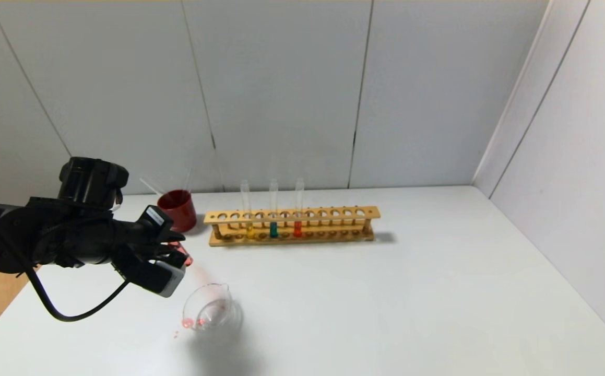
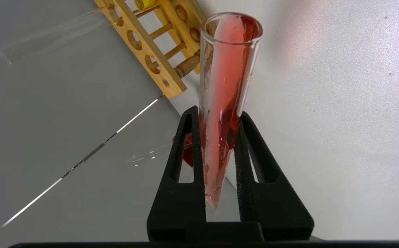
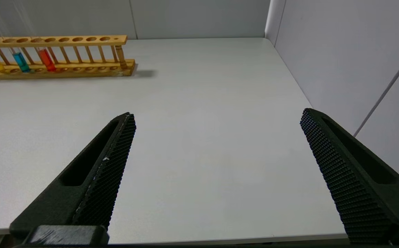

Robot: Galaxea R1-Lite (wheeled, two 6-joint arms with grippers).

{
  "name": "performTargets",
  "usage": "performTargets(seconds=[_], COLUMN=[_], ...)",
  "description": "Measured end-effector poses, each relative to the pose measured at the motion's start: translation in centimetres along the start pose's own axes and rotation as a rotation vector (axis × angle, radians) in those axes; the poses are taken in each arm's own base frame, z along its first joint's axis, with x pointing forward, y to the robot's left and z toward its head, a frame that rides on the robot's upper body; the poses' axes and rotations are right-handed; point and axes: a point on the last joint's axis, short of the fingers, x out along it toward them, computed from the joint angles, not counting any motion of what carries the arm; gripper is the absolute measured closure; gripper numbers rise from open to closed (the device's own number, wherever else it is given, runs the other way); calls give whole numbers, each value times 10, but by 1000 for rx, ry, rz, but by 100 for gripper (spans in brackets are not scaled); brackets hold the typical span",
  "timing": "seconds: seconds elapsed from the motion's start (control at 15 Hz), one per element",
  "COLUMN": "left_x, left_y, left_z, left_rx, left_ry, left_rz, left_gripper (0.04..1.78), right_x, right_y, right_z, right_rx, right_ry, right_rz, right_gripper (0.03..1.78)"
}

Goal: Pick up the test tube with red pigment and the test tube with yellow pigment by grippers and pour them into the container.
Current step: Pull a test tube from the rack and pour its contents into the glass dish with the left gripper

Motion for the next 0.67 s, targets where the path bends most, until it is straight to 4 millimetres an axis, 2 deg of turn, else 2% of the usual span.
performTargets(seconds=[0.67], left_x=[2], left_y=[1], left_z=[-1], left_rx=[51], left_ry=[-1], left_rz=[-1], left_gripper=[152], right_x=[0], right_y=[0], right_z=[0], right_rx=[0], right_ry=[0], right_rz=[0], right_gripper=[6])
